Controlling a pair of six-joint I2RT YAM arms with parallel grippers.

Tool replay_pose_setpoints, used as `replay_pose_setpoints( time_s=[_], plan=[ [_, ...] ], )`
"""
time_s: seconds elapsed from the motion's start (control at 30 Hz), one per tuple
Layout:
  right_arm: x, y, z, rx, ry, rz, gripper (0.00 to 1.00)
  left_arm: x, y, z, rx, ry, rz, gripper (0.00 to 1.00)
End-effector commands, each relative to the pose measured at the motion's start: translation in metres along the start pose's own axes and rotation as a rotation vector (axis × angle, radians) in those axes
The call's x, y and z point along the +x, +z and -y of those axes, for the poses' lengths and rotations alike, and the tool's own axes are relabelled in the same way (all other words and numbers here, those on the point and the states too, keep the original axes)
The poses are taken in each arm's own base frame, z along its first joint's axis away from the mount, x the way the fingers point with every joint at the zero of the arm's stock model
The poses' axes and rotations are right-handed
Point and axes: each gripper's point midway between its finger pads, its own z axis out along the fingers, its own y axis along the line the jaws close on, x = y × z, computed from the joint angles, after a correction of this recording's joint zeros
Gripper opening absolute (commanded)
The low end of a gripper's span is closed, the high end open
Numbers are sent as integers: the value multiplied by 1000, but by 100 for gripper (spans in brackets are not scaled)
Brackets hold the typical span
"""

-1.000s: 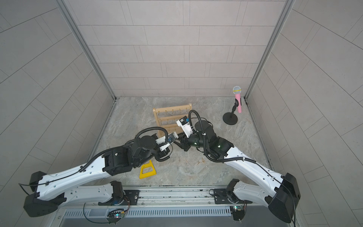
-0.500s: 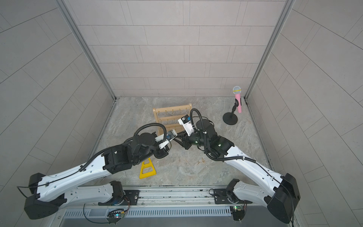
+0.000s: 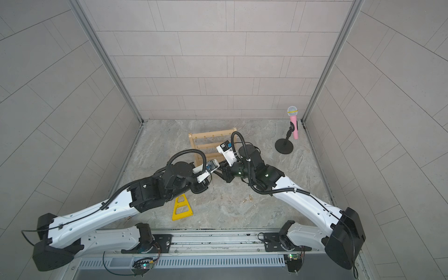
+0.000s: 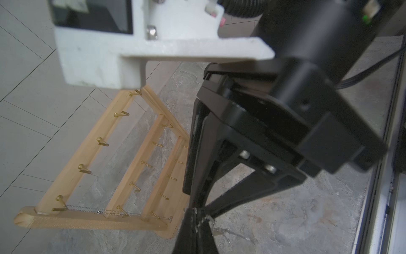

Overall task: Hang the necklace on the jewelry display stand
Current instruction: Pick up the necklace from the center of the board.

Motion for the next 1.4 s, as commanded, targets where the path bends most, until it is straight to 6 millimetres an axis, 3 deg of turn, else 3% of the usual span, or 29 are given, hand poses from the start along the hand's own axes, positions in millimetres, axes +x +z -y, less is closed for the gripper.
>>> replay_pose_setpoints(
  time_s=[0.0,0.67,1.37],
  plan=[
    [-14,-3,-8,-35,-46,34,28,-4,1,-5,-8,-11,12,0],
    [3,3,-25,-182,-67,-3,29,-6,2,-13,-32,-36,28,0],
    [15,22,-17,-199,-37,-28,34,-24,-10,-26,-22,-127,126,0]
  ],
)
